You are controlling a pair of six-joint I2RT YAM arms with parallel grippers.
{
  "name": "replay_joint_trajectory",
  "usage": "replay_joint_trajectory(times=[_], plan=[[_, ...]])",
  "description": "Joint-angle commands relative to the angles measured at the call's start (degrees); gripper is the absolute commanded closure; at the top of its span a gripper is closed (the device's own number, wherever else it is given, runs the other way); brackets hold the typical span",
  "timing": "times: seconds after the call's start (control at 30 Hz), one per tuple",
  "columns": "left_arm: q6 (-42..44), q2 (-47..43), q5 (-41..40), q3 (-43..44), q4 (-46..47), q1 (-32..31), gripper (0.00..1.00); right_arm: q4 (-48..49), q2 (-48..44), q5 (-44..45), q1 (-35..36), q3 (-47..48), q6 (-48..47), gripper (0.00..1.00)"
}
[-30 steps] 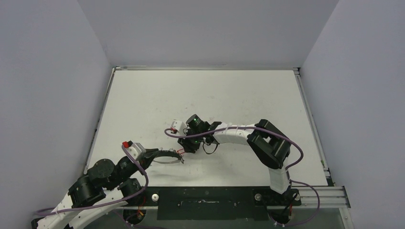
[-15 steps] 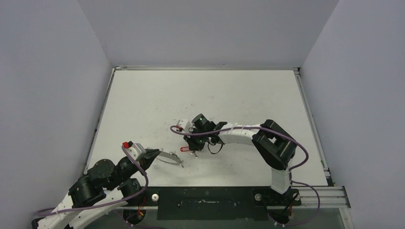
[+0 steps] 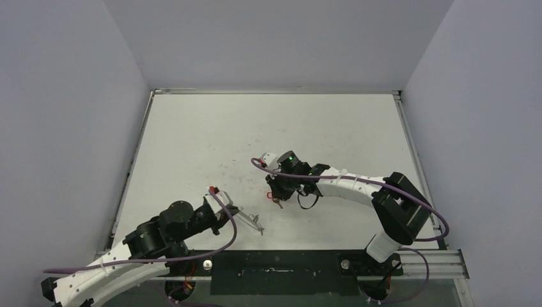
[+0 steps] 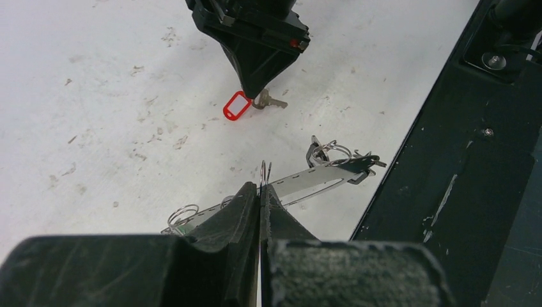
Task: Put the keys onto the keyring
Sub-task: Move the key to the center of the board.
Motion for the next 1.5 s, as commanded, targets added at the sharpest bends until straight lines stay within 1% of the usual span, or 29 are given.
replay_joint_trajectory(times=[0.0,0.13,0.17,0.33,0.37,0.43,0.53,0.73,1.0,1.07,1.13,1.23,1.33,1.47], plan=[[0.51,4.68,3.83,-0.87,13.48,-0.01,1.0,-1.84,-3.51,6.94,-1.76,-3.58,7.78,1.0],[0.53,7.76,6.9,-2.22,17.46,-0.08,1.0,0.73,-5.52,8.36,-4.59,-9.02,12.85,1.0],[0.53,8.24,7.37,-2.55,18.3,-0.09,1.0,1.3,-6.01,8.69,-5.2,-10.12,13.72,0.98],[-0.4,9.05,8.53,-3.52,20.69,-0.09,1.0,4.49,-9.12,8.02,-7.76,-13.75,16.31,0.76],[-0.47,9.04,8.63,-3.6,20.84,-0.08,1.0,4.95,-10.06,7.89,-8.18,-14.27,16.76,0.73],[-0.63,9.0,8.75,-3.69,20.92,-0.08,1.0,5.91,-11.77,7.19,-8.86,-15.13,17.61,0.68],[-0.78,8.92,8.96,-3.86,20.99,-0.09,1.0,6.89,-12.76,5.15,-9.95,-15.85,18.83,0.66],[-1.05,8.65,8.96,-4.24,20.98,-0.08,1.0,11.96,-10.26,-1.87,-11.23,-17.93,23.03,0.69],[-1.22,7.66,8.93,-4.59,20.75,-0.11,1.0,16.81,-7.42,-2.25,-14.27,-21.09,27.18,0.71],[-1.22,7.43,8.89,-4.67,20.71,-0.08,1.0,17.71,-7.04,-3.12,-14.69,-21.43,27.61,0.75],[-1.23,7.33,8.76,-4.76,20.86,-0.08,1.0,19.22,-6.41,-4.93,-14.99,-21.69,28.3,0.82],[-1.22,7.41,8.67,-4.77,20.89,-0.08,1.0,20.29,-5.6,-7.45,-15.2,-21.42,28.92,1.0],[-1.31,7.59,8.58,-4.85,20.85,-0.08,1.0,20.87,-6.85,-8.79,-15.38,-21.58,29.29,1.0],[-1.4,7.6,8.58,-5.03,20.58,-0.13,1.0,18.11,-11.11,-7.64,-15.53,-21.54,28.5,1.0]])
